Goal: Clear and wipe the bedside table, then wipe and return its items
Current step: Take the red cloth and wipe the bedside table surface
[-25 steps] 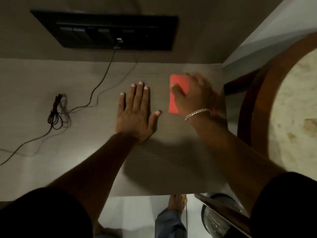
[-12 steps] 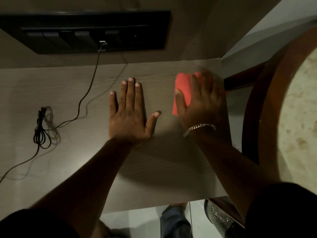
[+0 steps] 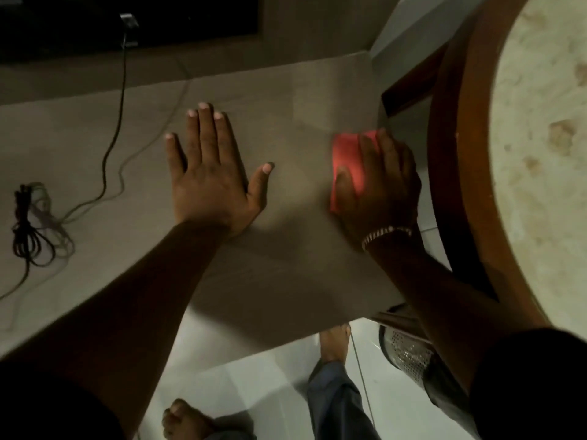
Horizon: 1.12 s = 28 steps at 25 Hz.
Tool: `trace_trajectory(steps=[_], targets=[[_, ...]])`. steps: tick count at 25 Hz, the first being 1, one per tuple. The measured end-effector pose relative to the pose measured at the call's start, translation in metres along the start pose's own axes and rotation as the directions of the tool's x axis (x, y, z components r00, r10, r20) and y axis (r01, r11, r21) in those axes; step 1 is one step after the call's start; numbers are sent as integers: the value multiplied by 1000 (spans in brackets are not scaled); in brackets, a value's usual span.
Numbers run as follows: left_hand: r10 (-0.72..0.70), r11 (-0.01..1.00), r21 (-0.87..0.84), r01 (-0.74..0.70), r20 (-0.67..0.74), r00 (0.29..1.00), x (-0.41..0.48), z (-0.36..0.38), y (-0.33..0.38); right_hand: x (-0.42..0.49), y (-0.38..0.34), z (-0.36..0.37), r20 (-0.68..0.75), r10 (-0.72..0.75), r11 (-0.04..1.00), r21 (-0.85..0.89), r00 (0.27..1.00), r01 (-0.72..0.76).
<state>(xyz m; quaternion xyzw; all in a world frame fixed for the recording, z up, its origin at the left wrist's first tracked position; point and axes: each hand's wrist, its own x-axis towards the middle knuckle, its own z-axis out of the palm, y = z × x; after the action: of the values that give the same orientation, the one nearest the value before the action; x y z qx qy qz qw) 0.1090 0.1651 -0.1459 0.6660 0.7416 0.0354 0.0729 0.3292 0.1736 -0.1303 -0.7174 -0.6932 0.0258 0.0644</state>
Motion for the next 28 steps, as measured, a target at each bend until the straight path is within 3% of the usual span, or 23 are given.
trace_trajectory(steps=[2, 6, 7, 11, 12, 16, 19, 23, 28], targets=[[-3, 1000, -6, 3, -25, 1000, 0, 2, -1, 8, -13, -2, 12, 94, 996, 10, 995, -94], [25, 1000, 0, -25, -11, 1000, 1, 1, -5, -56, 0, -8, 53, -207, 976, -50, 977, 210], [41, 999, -2, -41, -2, 999, -2, -1, -11, -77, 14, -12, 68, -212, 977, -17, 975, 213], [75, 997, -6, -75, -2, 997, -28, -4, -30, -83, 21, -11, 106, 159, 987, -28, 982, -157], [63, 998, -12, -63, -8, 998, -33, -5, -33, -88, 12, -11, 88, 171, 984, -67, 981, -166], [17, 999, -31, -17, -7, 1000, -47, -9, -52, -153, -1, -7, 104, -143, 979, -133, 984, 156], [-22, 999, -38, 21, -44, 999, -48, -8, -73, -117, -25, 2, 77, -46, 995, -80, 996, 52], [-170, 985, -43, 166, -94, 981, -39, -11, -95, -39, -94, 21, -9, -180, 984, -16, 984, 180], [-309, 951, -59, 304, -129, 942, -20, -11, -115, 31, -181, 32, -69, -44, 999, -24, 997, 43]])
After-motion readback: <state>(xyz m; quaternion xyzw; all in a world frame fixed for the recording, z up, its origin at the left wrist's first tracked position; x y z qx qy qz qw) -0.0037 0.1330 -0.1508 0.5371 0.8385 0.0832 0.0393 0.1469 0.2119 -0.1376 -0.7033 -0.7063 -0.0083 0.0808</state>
